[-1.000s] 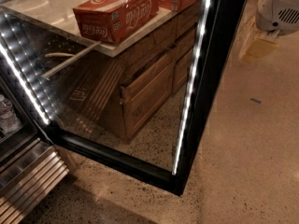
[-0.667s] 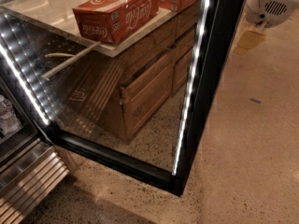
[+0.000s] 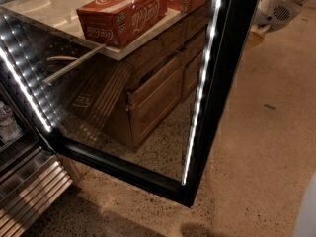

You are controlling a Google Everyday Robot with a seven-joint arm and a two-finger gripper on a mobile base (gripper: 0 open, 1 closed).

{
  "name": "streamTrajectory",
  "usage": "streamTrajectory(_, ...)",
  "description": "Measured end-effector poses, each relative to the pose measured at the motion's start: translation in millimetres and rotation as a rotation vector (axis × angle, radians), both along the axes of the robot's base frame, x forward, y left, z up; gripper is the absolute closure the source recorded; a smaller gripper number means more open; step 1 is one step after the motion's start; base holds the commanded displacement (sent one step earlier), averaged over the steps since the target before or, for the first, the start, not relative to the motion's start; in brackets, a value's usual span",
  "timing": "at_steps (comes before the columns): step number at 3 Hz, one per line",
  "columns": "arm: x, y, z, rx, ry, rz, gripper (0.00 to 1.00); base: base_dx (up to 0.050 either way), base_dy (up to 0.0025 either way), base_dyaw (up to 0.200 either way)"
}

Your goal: Close right fridge door

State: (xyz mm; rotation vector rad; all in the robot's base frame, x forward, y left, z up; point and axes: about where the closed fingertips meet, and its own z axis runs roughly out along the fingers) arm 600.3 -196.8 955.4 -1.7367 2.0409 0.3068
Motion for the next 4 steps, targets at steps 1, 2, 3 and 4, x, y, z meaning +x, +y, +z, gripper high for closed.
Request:
streamTrajectory(1,14.5,15.8,7.4,0.092,-0.045,0.003,1.0,0.0,0.0,0.0)
streamTrajectory(2,19.7,18.5,6.3,0.094,-0.054,-0.003,1.0,0.0,0.0,0.0)
streamTrajectory(3,29.0,32.0,0.0,0.039,-0.043,-0.005,1.0,0.0,0.0,0.0)
streamTrajectory(4,42.0,50.6,-7.5,0.005,-0.041,0.005,1.0,0.0,0.0,0.0)
